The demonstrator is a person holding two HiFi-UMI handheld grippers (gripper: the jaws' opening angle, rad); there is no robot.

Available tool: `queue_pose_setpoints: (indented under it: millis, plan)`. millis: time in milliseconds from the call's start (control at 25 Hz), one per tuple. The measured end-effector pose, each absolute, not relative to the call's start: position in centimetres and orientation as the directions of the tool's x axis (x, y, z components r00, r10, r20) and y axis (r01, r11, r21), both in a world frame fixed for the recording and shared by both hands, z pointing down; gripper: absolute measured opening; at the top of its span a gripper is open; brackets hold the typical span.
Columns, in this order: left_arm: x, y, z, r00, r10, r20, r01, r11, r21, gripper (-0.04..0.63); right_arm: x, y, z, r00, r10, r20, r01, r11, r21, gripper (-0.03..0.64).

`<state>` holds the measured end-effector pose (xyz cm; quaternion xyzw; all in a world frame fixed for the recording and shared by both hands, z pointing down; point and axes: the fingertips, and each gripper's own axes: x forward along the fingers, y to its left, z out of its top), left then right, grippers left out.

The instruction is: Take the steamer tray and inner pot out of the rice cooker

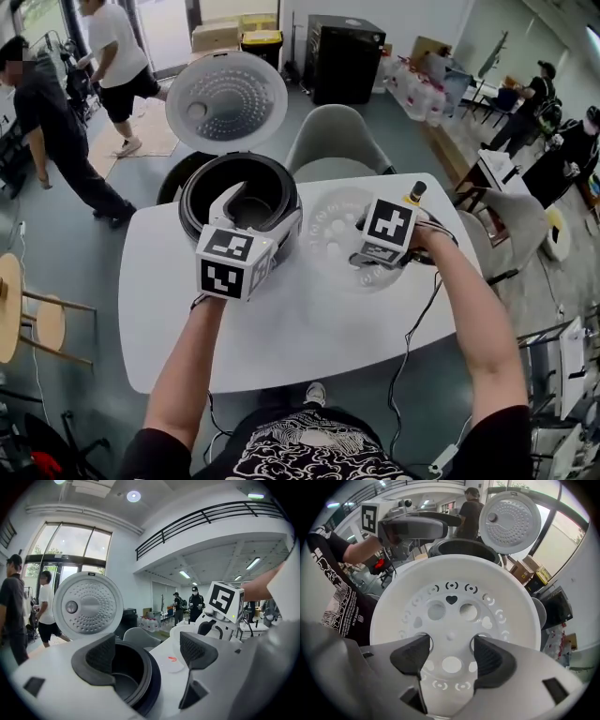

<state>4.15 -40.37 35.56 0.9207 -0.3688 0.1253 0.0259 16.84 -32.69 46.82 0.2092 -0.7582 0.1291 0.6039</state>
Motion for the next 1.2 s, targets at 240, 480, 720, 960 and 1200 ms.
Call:
queue_pose_setpoints:
  millis: [240, 480, 720, 960, 1200]
  plan:
    - [7.4, -38.5, 37.7, 0.666, -0.694, 0.274, -0.699, -0.709, -0.095, 0.417, 20.4, -29.2, 52.5, -0.206, -0.12, 0.971, -0.482, 0.876, 0.006, 0.31]
    - [8.8, -36.8, 38.8, 0.64, -0.714, 0.285, -0.718, -0.687, -0.108, 0.417, 21.1, -26.6, 58.1, -0.233, -0.083, 0.969, -0.51, 0.858, -0.05, 0.31]
    - [9.2, -34.9, 40.5, 0.62, -0.721, 0.31, -0.732, -0.674, -0.104, 0.417, 20.4, -24.7, 62.8, -0.264, -0.069, 0.962, -0.518, 0.852, -0.081, 0.311]
    - [9.1, -33.2, 42.2, 0.597, -0.73, 0.333, -0.748, -0.656, -0.1, 0.417, 22.5, -23.0, 66.2, -0.172, -0.057, 0.983, -0.569, 0.821, -0.051, 0.311]
    - [8.1, -32.5, 43.4, 0.568, -0.737, 0.365, -0.763, -0.638, -0.102, 0.417, 21.9, -22.8, 67.8, -0.151, -0.062, 0.987, -0.549, 0.835, -0.031, 0.311]
